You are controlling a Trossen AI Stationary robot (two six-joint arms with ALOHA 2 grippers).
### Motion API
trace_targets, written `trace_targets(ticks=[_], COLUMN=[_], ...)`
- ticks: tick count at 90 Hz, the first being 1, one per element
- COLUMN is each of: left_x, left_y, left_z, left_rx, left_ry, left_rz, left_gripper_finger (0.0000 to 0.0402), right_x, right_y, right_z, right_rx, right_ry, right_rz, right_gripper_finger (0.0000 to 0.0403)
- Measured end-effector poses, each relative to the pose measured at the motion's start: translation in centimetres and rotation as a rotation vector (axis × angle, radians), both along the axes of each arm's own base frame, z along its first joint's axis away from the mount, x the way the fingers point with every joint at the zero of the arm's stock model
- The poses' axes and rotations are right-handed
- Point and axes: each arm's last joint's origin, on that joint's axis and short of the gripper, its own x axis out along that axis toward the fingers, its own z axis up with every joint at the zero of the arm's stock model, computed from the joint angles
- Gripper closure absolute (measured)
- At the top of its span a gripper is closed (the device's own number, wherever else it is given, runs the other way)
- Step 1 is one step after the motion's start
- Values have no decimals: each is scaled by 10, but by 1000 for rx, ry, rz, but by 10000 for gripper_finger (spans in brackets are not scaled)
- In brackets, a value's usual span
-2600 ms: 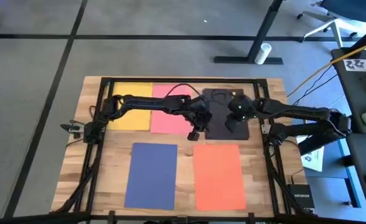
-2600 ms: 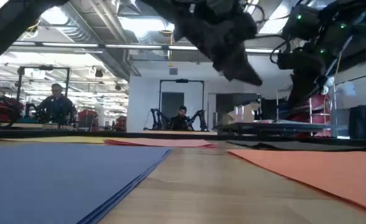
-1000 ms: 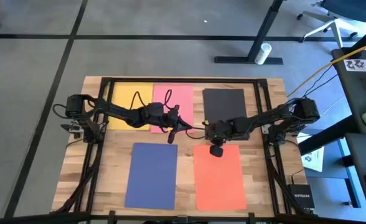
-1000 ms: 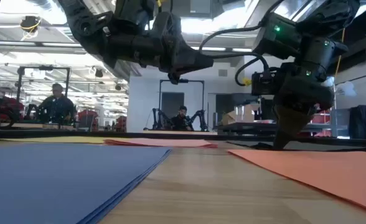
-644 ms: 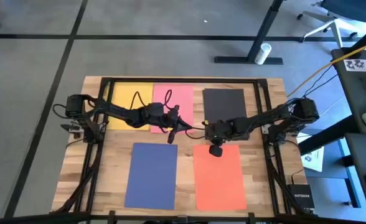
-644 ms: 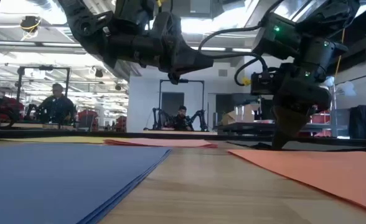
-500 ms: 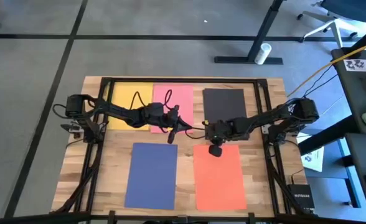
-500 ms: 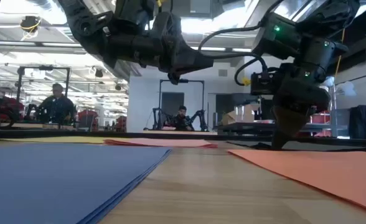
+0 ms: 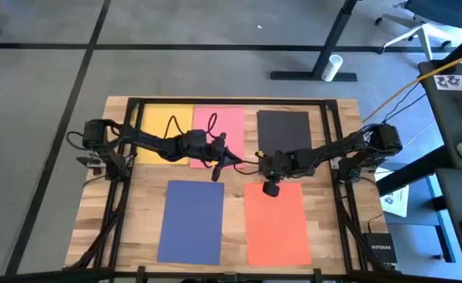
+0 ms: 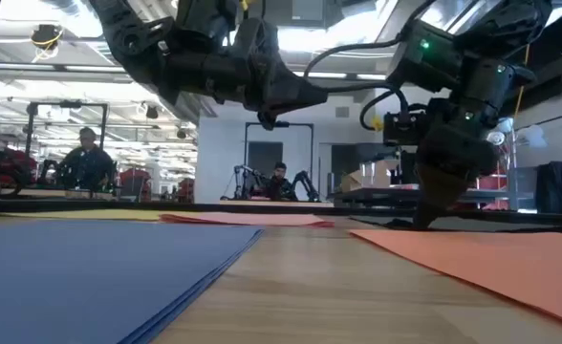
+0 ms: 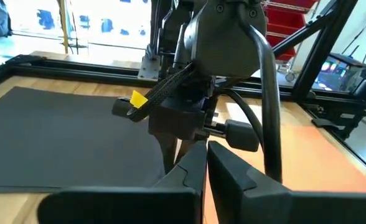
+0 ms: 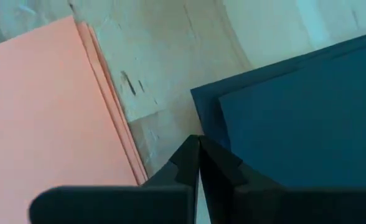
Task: Organize paper
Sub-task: Adjust the stacked black papers
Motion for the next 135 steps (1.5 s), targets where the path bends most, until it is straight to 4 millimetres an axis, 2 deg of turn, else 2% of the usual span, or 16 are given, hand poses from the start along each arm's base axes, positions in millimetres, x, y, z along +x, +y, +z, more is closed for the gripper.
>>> trace_targets(ticks=[27, 44, 53, 64, 78, 94, 108, 120, 135], left_x=[0, 1, 2, 3, -1, -7, -5, -4, -3], left_y=[1, 14, 15, 17, 32, 39, 32, 27, 25], left_z=[-1, -10, -10, -3, -1, -9, -8, -7, -7], left_rx=[-33, -96, -45, -11, -48, -86, -55, -48, -47], left_ry=[20, 245, 338, 317, 324, 416, 412, 399, 398], left_rz=[7, 57, 54, 105, 198, 214, 182, 164, 159], left_gripper_finger=[402, 402, 402, 402, 402, 402, 402, 402, 402], right_x=[2, 6, 12, 22, 30, 24, 12, -1, -14], right_y=[1, 3, 4, 5, -3, -41, -92, -137, -177], right_z=[0, 4, 11, 24, 40, 50, 53, 54, 50], right_rx=[46, 93, 113, 112, -3, -95, -130, -142, -129], right_ry=[-20, -29, -49, -77, -51, 11, 18, -5, -50], right_rz=[11, 25, 37, 54, 3, -162, -324, -390, -462], right_gripper_finger=[402, 402, 402, 402, 402, 402, 402, 402, 402])
